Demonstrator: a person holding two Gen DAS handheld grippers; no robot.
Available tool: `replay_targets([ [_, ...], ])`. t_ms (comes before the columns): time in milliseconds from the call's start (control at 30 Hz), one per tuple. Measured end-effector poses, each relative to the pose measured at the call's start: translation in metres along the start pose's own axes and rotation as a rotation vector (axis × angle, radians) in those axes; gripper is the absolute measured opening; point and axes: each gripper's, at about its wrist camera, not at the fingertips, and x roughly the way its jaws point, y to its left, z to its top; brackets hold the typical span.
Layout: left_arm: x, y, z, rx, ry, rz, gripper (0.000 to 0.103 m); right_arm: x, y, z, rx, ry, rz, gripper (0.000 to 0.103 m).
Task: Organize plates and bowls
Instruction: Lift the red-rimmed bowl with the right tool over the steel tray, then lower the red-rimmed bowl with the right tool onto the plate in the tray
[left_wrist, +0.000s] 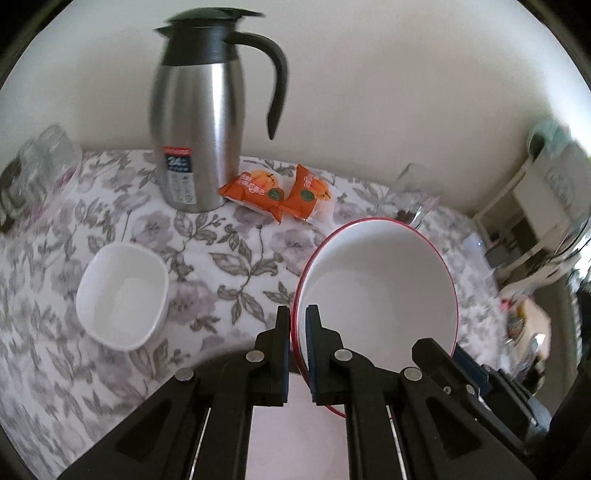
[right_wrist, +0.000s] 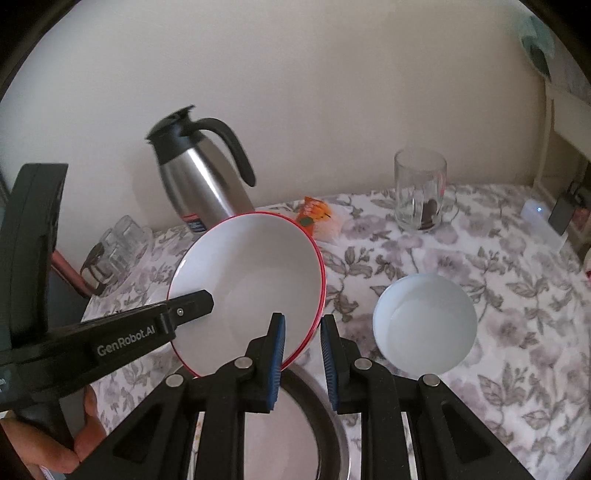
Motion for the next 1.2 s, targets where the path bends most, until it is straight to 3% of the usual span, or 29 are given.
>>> replay_targets([
  [133,-0.017,0.011,-0.017,-0.062,-0.023,-0.029,0.008,-0.016,0.014,-0.008,-0.038,0.009,-0.015,0.021],
  [667,-0.069,0.049,-0.079,-0.149,-0.081,-0.062,0.008,-0.061,0.061,-0.046,-0.099,0.028,0.007,0.021],
  [1200,-0.066,0.078,-0.103,-0.188,-0.067,-0.075,0.011,-0.039,0.07,-0.08,-0.073,0.12,0.018,0.021],
])
